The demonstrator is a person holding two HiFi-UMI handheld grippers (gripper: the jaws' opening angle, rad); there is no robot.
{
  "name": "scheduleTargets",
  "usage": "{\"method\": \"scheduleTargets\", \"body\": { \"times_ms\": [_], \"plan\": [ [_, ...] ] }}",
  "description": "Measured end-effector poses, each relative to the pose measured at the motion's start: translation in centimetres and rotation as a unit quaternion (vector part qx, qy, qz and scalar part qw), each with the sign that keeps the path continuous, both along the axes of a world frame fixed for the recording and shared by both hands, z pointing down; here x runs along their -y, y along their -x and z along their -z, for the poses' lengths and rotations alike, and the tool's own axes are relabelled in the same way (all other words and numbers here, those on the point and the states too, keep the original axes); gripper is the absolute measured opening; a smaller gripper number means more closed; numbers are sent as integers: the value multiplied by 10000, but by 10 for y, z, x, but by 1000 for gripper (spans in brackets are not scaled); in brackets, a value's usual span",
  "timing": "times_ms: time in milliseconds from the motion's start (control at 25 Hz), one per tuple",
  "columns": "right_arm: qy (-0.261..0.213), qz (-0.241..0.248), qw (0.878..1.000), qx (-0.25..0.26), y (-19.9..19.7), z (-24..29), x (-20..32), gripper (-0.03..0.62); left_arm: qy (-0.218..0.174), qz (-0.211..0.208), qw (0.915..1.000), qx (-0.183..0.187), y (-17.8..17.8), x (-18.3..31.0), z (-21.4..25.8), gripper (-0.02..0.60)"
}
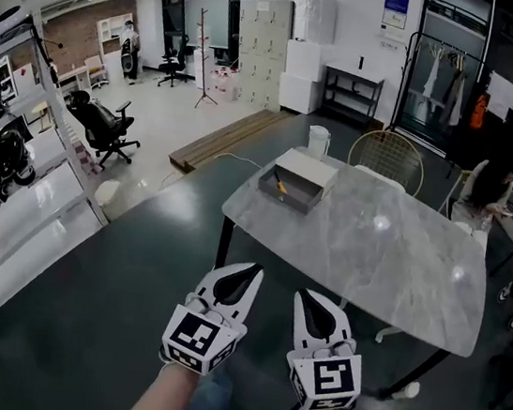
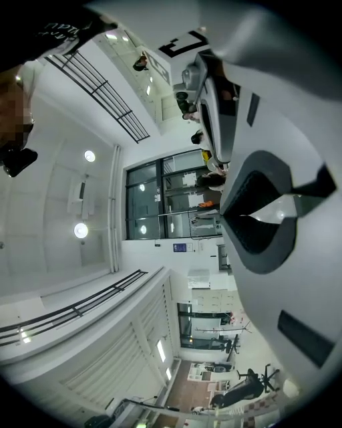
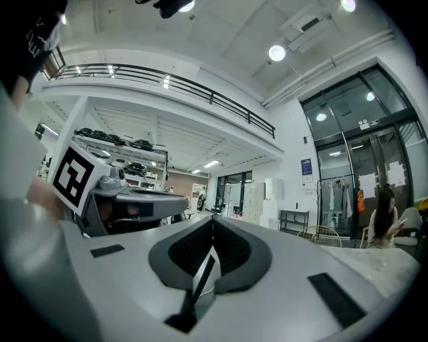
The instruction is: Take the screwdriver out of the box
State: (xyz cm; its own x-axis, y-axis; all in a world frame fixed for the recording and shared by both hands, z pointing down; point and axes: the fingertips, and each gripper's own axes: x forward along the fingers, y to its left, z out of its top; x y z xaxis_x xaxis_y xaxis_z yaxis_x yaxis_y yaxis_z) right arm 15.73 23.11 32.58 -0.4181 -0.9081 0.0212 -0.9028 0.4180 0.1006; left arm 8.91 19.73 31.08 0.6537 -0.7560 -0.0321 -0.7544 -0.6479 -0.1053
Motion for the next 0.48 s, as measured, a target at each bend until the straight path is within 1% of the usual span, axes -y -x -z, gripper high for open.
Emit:
{"method": "scheduleTargets", "body": {
  "times_ms": [200,480],
  "plan": [
    [65,-126,9999,-60,10,-4,51,25,-32,-71,9999,-71,12,56,-3,13],
    [136,-308,9991,-256,35,-4,153,25,116,-80,9993,-343,49,161,-7,13]
  ]
}}
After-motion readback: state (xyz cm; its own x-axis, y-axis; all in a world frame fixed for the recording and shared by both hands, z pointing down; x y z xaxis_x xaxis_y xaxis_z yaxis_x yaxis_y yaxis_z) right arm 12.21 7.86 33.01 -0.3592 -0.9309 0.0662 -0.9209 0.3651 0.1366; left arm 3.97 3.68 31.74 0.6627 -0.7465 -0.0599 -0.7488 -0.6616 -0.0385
